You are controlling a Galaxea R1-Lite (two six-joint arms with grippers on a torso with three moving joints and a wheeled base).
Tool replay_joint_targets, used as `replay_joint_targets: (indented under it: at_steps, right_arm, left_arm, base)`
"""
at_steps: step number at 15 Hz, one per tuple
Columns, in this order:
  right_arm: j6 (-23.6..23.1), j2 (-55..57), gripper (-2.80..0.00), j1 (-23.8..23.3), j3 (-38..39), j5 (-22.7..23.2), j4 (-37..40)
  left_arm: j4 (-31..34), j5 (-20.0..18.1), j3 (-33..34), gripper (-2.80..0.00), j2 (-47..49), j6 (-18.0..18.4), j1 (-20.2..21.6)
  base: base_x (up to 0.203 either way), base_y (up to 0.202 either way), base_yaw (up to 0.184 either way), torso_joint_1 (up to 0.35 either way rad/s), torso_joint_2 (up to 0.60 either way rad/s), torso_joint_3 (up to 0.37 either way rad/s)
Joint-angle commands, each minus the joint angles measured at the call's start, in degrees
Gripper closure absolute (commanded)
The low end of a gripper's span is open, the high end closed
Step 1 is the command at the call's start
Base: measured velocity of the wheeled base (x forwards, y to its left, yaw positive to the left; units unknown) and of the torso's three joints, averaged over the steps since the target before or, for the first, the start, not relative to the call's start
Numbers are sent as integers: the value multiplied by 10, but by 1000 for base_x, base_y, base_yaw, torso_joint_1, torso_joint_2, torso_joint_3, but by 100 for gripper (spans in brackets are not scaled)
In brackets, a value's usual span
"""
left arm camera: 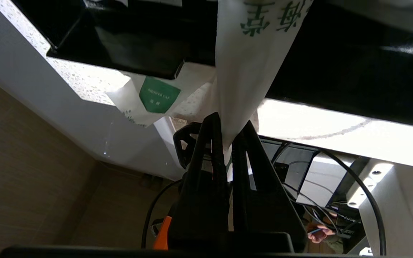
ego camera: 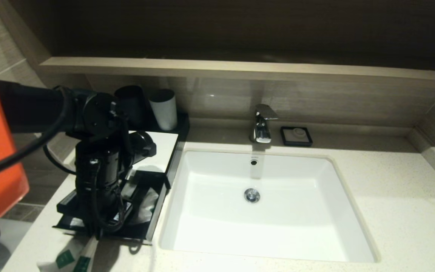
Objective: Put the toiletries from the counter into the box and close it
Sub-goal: Place the bathroom toiletry into the drawer
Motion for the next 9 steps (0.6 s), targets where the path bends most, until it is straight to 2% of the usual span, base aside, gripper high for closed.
replay_joint_targets:
  at_steps: [1,4,9]
  right_arm:
    - [0,0,0,0,0,0,0]
    - [0,0,0,0,0,0,0]
    - [0,0,0,0,0,0,0]
  left_arm:
    - [5,1,-14,0,25,-1,5]
    - [3,1,-26,0,35,1,21]
    - [4,1,-66,0,46,0,24]
  base:
    - [0,0,0,0,0,0]
    - [0,0,0,0,0,0]
    - [0,0,0,0,0,0]
